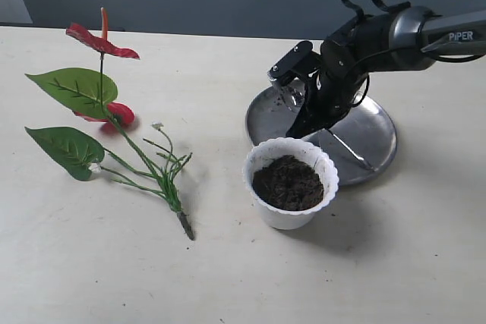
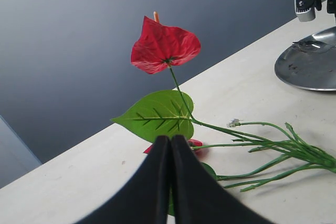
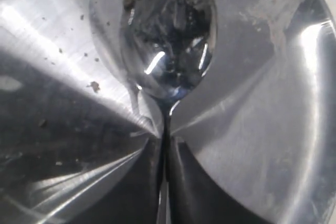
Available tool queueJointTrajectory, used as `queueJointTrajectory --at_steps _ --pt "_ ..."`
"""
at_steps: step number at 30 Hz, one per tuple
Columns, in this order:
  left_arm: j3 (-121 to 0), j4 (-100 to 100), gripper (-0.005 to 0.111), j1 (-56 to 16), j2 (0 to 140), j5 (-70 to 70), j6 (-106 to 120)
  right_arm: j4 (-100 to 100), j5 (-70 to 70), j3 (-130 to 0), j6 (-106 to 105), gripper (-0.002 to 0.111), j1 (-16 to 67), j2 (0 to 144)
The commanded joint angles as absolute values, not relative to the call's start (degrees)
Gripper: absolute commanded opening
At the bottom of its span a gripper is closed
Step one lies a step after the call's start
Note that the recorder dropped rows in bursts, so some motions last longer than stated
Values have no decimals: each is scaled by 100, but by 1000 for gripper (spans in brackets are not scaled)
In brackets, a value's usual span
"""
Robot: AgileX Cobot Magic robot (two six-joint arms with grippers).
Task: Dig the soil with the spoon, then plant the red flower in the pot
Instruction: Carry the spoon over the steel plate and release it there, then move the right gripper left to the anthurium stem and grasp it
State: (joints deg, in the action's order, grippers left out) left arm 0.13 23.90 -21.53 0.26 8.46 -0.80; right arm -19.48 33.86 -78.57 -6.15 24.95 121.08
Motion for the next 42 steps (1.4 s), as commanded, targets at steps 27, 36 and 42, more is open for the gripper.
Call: queueJointTrajectory --at_steps 27,36,42 --pt "0 2345 1 -2191 0 781 -112 1054 3601 -8470 -1599 40 4822 10923" --pt "0 2345 1 -2191 0 781 -112 920 4822 -10716 -1276 44 5105 12597" --pt "0 2345 1 -2191 0 781 -112 60 5354 -11467 -510 61 5105 13127"
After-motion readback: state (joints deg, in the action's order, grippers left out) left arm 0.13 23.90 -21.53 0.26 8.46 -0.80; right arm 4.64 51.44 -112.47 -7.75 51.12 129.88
